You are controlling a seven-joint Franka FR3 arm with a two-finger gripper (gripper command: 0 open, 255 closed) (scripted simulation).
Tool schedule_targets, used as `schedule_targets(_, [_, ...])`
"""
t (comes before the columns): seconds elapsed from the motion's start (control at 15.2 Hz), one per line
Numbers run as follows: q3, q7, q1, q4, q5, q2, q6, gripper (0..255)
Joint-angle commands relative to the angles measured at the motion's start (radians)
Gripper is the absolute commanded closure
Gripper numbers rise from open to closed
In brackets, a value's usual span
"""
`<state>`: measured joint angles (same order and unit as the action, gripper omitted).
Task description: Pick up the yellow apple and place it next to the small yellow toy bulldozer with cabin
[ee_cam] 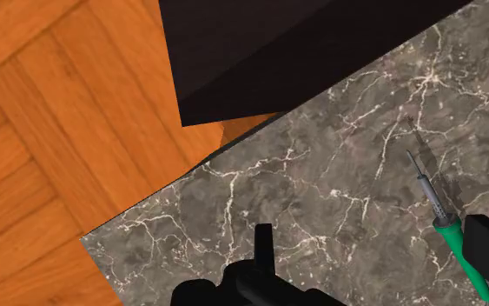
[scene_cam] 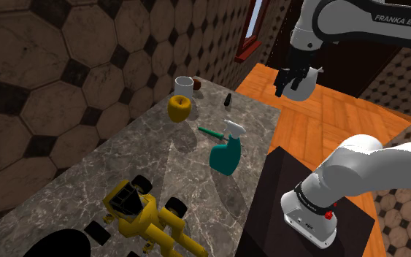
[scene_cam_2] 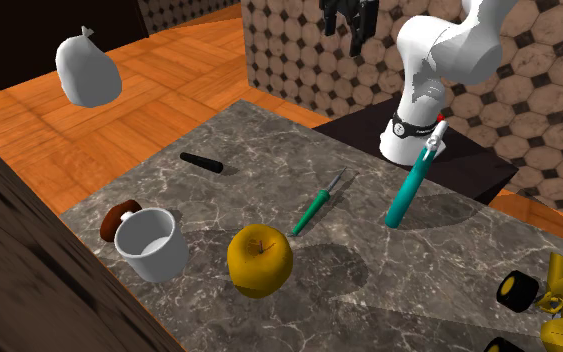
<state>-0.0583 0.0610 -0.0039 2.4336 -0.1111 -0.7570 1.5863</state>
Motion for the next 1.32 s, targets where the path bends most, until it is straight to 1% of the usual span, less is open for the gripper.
schedule_targets(0.0, [0.0,0.0,0.0,0.0,0.0,0.0,0.0,0])
schedule_targets(0.33, [0.001,-0.077,0.054,-0.026,-0.002,0.143,0.164,0])
schedule_targets(0.66, [0.008,-0.153,0.106,-0.076,0.0,0.29,0.309,0])
schedule_targets(1.25, [0.042,-0.286,0.185,-0.212,0.007,0.548,0.516,0])
